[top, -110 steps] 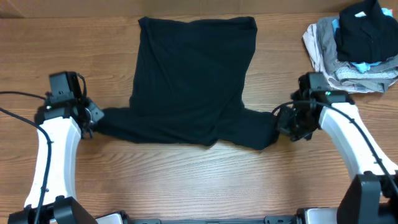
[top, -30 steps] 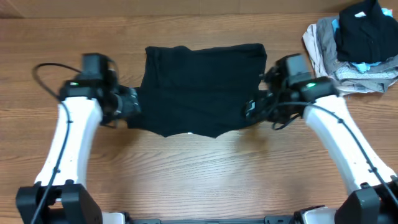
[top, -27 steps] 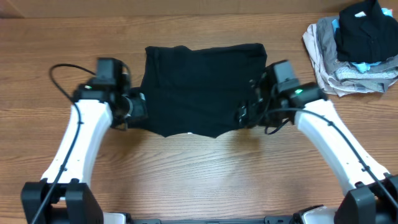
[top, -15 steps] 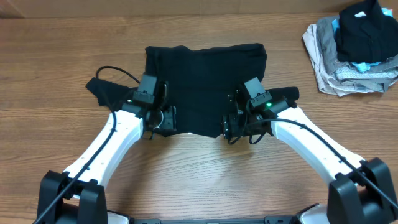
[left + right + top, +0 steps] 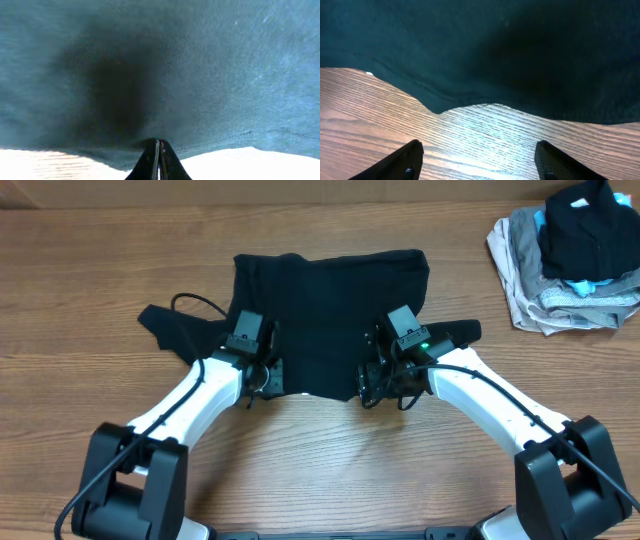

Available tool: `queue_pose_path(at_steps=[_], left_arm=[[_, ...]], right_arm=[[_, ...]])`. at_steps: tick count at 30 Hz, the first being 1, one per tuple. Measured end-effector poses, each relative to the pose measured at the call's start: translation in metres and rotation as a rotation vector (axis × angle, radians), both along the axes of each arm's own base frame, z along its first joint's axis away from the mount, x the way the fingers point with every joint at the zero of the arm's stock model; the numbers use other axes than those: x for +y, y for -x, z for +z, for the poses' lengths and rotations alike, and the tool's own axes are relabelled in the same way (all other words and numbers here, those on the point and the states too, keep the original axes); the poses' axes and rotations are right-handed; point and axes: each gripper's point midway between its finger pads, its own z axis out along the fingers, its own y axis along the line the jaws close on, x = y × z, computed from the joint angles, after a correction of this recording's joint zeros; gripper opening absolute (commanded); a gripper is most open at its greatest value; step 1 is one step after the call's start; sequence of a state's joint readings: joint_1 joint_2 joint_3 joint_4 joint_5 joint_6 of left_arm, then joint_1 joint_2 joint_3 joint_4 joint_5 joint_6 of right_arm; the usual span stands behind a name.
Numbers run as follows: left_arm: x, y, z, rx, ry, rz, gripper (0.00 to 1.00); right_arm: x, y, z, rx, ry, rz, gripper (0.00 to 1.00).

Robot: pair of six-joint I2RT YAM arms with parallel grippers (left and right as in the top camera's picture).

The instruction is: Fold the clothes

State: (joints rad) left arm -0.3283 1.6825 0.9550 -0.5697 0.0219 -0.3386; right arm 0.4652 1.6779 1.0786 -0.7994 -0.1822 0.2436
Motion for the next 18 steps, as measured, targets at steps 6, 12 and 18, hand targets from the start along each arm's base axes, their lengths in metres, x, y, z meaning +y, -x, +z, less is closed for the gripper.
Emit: queue_pose_path(at_steps=[6, 12, 18], left_arm=[[-0.004, 0.005, -0.021, 0.052, -0.026, -0.017, 0.04], [-0.002, 0.013, -0.022, 0.094, -0.032, -0.018, 0.04], [0.0, 0.031, -0.024, 0.165, -0.044, -0.022, 0.04]], right_arm=[[0.006, 0.006, 0.001, 0.033, -0.038, -0.005, 0.7], [0.006, 0.012, 0.007, 0.077, -0.042, -0.017, 0.7], [0.004, -0.013, 0.041, 0.028, -0.079, -0.06, 0.71]])
